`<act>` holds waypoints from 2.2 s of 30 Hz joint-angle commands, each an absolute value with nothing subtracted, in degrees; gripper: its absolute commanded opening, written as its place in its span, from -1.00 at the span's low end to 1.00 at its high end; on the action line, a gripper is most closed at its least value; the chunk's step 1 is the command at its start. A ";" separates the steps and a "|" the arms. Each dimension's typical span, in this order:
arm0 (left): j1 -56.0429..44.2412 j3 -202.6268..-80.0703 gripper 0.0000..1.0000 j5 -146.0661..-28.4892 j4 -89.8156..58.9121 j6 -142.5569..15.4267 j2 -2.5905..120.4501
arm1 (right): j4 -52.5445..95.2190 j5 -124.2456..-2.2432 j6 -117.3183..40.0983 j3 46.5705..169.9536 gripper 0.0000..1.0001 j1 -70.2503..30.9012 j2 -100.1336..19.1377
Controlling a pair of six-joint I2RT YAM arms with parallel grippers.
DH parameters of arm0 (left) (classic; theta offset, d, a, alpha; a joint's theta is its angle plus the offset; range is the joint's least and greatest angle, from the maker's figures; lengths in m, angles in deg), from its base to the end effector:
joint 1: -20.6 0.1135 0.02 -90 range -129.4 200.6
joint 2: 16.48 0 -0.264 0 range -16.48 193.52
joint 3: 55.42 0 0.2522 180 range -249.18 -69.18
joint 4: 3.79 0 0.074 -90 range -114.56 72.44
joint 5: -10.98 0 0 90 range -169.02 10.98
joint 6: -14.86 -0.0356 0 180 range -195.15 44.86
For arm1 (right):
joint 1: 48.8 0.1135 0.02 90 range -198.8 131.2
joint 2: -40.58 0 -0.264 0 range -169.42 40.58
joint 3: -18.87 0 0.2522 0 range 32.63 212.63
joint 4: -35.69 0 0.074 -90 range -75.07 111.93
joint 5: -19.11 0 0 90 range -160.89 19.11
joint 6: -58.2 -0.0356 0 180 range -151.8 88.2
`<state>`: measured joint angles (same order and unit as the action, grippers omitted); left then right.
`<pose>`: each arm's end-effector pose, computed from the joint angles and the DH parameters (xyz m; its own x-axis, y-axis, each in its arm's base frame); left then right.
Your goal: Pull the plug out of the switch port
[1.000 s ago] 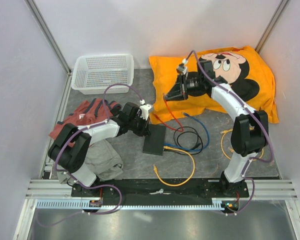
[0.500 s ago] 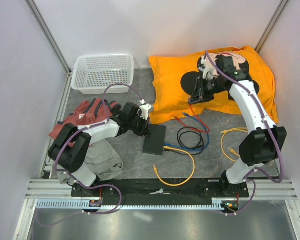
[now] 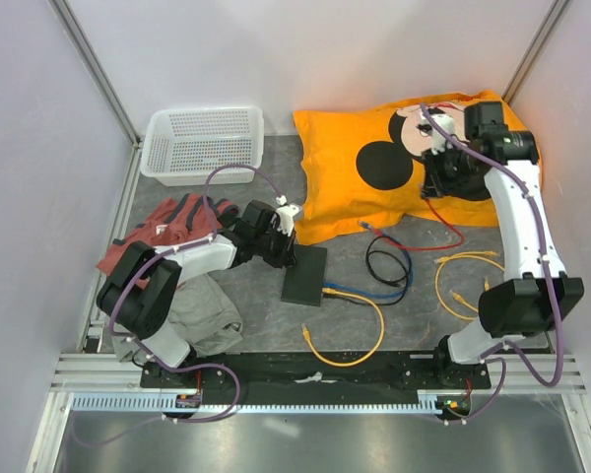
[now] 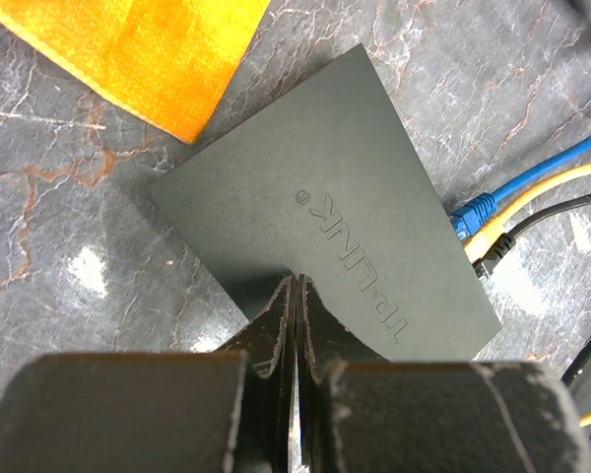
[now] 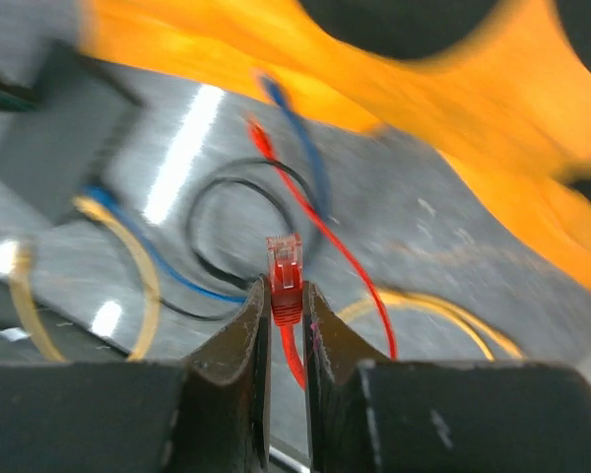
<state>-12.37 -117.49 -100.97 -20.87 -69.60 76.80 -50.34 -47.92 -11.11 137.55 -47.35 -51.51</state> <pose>0.2629 -0.1864 0.1665 -0.6922 0.3423 -0.6353 0.6496 0.6790 -0.3420 0.3090 0.0217 0.3983 -0.7270 -0.3438 -0.5944 -0.5115 0.8487 0.1347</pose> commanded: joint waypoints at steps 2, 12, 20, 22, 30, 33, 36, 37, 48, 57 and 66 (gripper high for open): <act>-12.62 -119.01 -0.97 -100.37 -22.65 -68.82 79.23 | -43.62 -62.53 0.40 132.12 -0.99 -51.61 -41.95; -12.62 -119.54 -0.97 -101.17 -22.12 -67.06 80.91 | -42.43 -69.82 31.18 110.53 -1.00 -58.73 -32.04; -12.62 -120.16 -0.97 -100.99 -22.48 -66.88 80.99 | -27.03 -73.89 33.44 90.37 -1.00 -59.08 -30.08; -12.62 -119.89 -0.97 -100.73 -22.65 -67.15 80.64 | -27.11 -68.64 29.57 90.98 -1.00 -59.08 -31.92; -12.62 -118.40 -0.97 -100.20 -23.18 -67.85 79.33 | -31.93 -51.83 16.57 91.60 -1.00 -58.56 -34.74; -12.62 -118.31 -0.97 -100.11 -23.09 -68.02 79.50 | -31.34 -52.50 13.13 90.20 -1.00 -57.59 -33.25; -12.62 -118.57 -0.97 -100.20 -22.83 -67.94 79.76 | -30.89 -56.81 13.90 86.34 -0.93 -57.24 -32.72; -12.62 -118.66 -0.97 -100.29 -22.83 -67.85 79.94 | -31.32 -57.61 15.47 85.37 -0.91 -57.24 -32.63; -12.62 -118.05 -0.97 -100.20 -22.04 -68.03 79.94 | -36.51 -64.49 23.40 80.34 0.46 -57.85 -25.43; -12.62 -118.57 -0.97 -99.85 -22.30 -68.38 79.59 | -42.23 -40.32 8.31 108.46 0.64 -49.78 -41.75; -12.62 -117.17 -0.97 -97.73 -22.92 -72.42 76.69 | -41.35 -15.90 -4.28 114.36 0.42 -35.63 -61.09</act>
